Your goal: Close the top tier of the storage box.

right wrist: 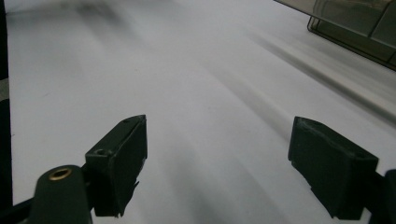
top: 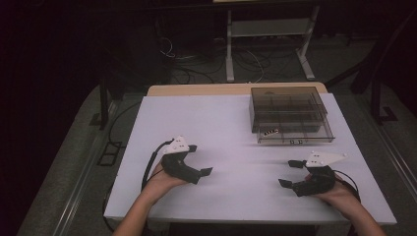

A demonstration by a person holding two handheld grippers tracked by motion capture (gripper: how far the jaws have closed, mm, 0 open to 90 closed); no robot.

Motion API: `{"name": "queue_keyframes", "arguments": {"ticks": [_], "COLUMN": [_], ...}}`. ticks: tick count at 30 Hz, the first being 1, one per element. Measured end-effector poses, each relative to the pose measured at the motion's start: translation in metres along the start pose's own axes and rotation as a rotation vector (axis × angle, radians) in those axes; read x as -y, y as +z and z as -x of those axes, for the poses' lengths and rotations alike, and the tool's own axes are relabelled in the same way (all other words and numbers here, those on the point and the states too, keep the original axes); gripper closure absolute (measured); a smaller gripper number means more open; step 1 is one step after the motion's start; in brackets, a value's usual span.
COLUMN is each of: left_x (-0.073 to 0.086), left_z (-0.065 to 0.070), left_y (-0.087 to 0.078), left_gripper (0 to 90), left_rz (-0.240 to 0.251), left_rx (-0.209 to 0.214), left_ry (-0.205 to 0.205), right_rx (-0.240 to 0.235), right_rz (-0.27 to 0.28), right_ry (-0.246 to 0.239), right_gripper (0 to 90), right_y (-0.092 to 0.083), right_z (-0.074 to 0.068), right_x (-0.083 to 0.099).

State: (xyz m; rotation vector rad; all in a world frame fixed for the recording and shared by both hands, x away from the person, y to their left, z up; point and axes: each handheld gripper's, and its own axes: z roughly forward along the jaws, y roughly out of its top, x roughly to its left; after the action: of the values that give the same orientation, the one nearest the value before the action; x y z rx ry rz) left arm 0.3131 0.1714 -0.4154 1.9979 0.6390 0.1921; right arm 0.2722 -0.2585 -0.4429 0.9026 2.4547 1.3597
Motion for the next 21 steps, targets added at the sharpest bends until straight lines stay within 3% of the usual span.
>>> {"name": "queue_keyframes", "arguments": {"ticks": [13, 17, 21], "left_x": [0.027, 0.026, 0.026], "left_z": [-0.001, -0.001, -0.001], "left_y": [-0.016, -0.014, -0.016], "left_gripper": [0.0, 0.0, 0.6], "left_rz": [-0.007, -0.032, -0.025], "left_rx": [-0.004, 0.008, 0.015], "left_ry": [-0.037, -0.038, -0.044], "right_rx": [0.017, 0.028, 0.032], "right_rz": [-0.020, 0.002, 0.003], "right_ry": [0.054, 0.054, 0.045], "right_gripper": [19.6, 34.1, 46.5], "right_y": [-0.011, -0.018, -0.022], "right_z": [0.005, 0.007, 0.011], "right_x": [-0.009, -0.010, -0.011]}}
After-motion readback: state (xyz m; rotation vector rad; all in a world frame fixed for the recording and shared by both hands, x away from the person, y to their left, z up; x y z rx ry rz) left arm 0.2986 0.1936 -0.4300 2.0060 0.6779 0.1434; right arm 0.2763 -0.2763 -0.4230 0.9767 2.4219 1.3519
